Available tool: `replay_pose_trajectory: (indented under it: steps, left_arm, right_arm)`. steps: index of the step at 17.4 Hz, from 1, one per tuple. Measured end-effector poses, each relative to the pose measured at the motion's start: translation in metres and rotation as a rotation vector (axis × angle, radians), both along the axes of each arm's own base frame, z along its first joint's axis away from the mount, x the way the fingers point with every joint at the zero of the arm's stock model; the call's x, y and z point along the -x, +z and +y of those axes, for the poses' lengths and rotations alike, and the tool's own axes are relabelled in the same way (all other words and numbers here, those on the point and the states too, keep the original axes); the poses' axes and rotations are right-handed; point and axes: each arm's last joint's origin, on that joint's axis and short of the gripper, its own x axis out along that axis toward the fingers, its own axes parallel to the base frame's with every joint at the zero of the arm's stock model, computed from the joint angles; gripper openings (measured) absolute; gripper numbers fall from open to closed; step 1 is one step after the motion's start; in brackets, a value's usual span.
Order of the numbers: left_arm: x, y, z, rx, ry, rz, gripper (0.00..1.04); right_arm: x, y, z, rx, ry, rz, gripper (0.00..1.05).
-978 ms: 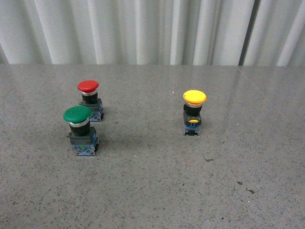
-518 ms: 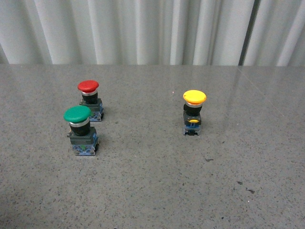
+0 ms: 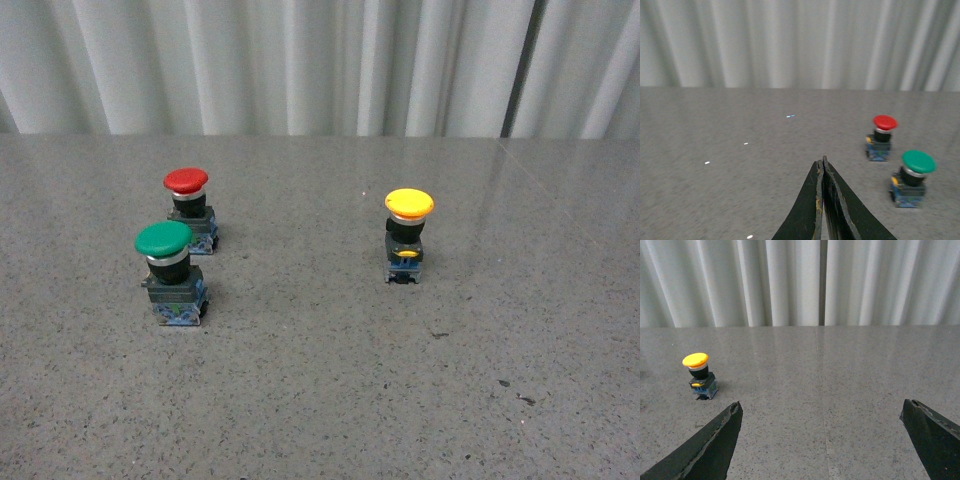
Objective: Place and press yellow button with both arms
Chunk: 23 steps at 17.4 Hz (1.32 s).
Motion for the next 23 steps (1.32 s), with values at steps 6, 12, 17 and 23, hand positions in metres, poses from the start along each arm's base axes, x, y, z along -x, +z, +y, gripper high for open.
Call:
replay_pose_trajectory:
  steps: [6,12,17,23]
  left_arm:
    - [0.012,-0.01,0.0,0.001,-0.005,-0.005,0.02]
    - [0.02,-0.017,0.0,0.001,-0.005,-0.023,0.02]
    - [0.028,-0.02,0.0,0.001,-0.005,0.002,0.02]
    - [0.034,-0.021,0.0,0.001,-0.005,-0.007,0.02]
  right_arm:
    - [0.0,0.0,0.0,0.0,0.0,0.0,0.98]
    - [0.0,0.0,0.0,0.0,0.0,0.0,0.98]
    - [0.0,0.0,0.0,0.0,0.0,0.0,0.98]
    - [0.0,0.0,0.0,0.0,0.0,0.0,0.98]
